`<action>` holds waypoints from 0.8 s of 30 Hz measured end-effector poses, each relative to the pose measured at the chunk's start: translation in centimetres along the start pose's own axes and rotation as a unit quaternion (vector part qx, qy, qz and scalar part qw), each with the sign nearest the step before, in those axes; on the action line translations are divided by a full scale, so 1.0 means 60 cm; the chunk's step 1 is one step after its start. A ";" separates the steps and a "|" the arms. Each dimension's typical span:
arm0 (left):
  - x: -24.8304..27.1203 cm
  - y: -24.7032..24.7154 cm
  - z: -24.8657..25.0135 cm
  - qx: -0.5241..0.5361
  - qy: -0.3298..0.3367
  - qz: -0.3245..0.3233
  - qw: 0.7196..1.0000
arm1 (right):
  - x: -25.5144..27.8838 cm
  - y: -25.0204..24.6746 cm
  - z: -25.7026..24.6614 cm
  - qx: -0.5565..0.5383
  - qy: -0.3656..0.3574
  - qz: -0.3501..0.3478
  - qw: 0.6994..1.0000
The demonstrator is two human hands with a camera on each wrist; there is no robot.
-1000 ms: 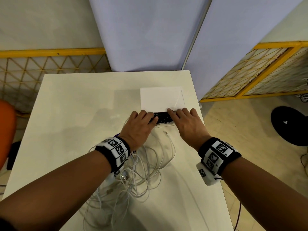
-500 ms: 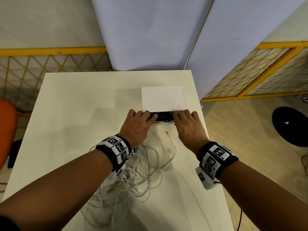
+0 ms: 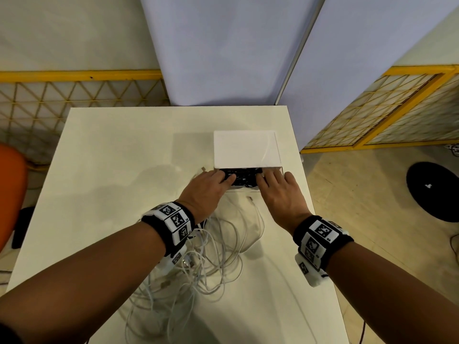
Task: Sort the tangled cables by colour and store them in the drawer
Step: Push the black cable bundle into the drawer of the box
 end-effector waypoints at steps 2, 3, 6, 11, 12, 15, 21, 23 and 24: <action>0.003 0.002 0.000 0.005 0.002 0.000 1.000 | 0.007 -0.003 -0.003 0.002 -0.001 0.012 1.000; 0.004 0.004 0.000 0.009 0.002 0.001 1.000 | 0.009 -0.003 -0.004 0.005 -0.004 0.017 1.000; 0.010 0.007 0.001 0.016 0.002 0.002 1.000 | 0.016 -0.004 -0.007 0.013 -0.015 0.031 0.999; 0.024 0.008 0.011 0.007 0.011 0.010 1.000 | 0.029 0.003 -0.011 0.019 -0.029 0.049 0.998; 0.025 0.009 0.013 0.004 0.013 0.012 1.000 | 0.031 0.004 -0.011 0.021 -0.030 0.050 0.998; 0.026 0.012 0.014 0.005 0.012 0.014 1.000 | 0.030 0.006 -0.008 0.026 -0.029 0.052 0.998; 0.012 0.008 0.015 -0.015 0.008 0.012 1.000 | 0.019 0.007 -0.001 0.019 -0.022 0.048 0.998; 0.006 0.008 0.013 -0.033 0.011 0.010 0.999 | 0.012 0.006 0.003 0.014 -0.017 0.047 0.999; 0.002 0.009 0.011 -0.041 0.012 0.009 0.999 | 0.009 0.007 0.005 0.011 -0.015 0.044 0.999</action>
Point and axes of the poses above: each hand's wrist, its own x-axis away from the middle knuckle, its own y-axis out of the palm, z = x × y, the point moved 4 cm from there along -x, towards the middle knuckle, and after that the axes turned 4 degrees about -x, right-handed, at the moved point
